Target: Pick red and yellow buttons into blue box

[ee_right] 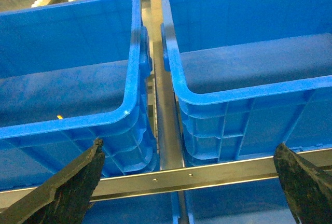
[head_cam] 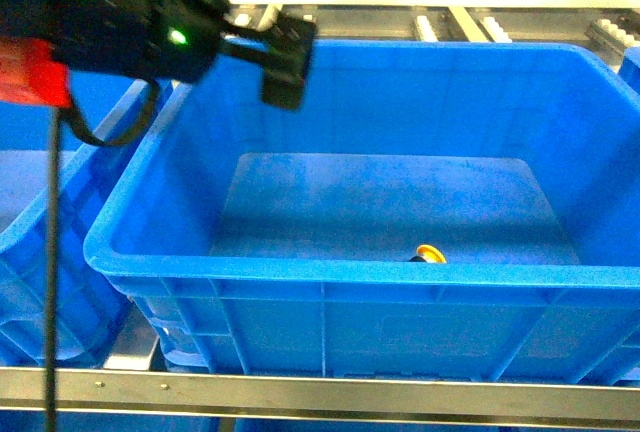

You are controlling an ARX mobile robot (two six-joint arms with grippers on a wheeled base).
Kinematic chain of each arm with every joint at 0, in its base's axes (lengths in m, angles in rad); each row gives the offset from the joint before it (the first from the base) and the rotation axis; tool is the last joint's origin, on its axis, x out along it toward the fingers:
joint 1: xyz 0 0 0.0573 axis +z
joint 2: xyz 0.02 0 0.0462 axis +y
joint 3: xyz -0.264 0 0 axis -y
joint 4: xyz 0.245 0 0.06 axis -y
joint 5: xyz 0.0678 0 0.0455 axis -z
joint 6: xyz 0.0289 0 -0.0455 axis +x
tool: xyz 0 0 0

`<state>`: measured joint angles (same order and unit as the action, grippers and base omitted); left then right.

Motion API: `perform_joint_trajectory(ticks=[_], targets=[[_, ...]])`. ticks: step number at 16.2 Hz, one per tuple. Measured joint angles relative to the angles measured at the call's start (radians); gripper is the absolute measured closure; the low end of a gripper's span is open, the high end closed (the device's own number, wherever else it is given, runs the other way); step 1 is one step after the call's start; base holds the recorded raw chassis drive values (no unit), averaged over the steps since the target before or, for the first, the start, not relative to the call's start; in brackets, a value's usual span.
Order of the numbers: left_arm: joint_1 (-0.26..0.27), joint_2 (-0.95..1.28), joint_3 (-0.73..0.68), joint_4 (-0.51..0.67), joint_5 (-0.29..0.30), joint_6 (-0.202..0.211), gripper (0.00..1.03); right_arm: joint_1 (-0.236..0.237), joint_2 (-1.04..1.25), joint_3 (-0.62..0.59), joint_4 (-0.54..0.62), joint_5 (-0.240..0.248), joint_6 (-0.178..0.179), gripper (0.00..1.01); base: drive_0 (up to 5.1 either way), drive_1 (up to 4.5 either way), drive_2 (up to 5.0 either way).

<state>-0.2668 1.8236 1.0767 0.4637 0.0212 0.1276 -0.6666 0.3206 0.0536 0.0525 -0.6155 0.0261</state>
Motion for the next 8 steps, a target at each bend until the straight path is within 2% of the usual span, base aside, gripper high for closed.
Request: perform_joint_trajectory(ticks=[1,2,3,4,6,7,8], targets=[[0.042,-0.089,-0.064,0.045,-0.008,-0.053,0.05,0.000,0.000,0.000,0.000,0.000,0.000,0.03,0.0,0.00,0.0],[0.096,-0.195,-0.135,0.039,-0.028,-0.101,0.05,0.000,0.000,0.000,0.000,0.000,0.000,0.03,0.0,0.00,0.0],[0.141,-0.270,-0.203,0.071,-0.040,-0.135,0.05,0.000,0.000,0.000,0.000,0.000,0.000,0.03,0.0,0.00,0.0],[0.187,-0.340,-0.260,0.036,-0.014,-0.159,0.05,0.000,0.000,0.000,0.000,0.000,0.000,0.03,0.0,0.00,0.0],[0.243,-0.418,-0.357,0.033,0.036,-0.163,0.05,0.000,0.000,0.000,0.000,0.000,0.000,0.03,0.0,0.00,0.0],[0.258,-0.437,-0.397,0.046,0.066,-0.154,0.05,0.000,0.000,0.000,0.000,0.000,0.000,0.03,0.0,0.00,0.0],[0.258,-0.443,-0.410,0.049,0.068,-0.142,0.05,0.000,0.000,0.000,0.000,0.000,0.000,0.03,0.0,0.00,0.0]])
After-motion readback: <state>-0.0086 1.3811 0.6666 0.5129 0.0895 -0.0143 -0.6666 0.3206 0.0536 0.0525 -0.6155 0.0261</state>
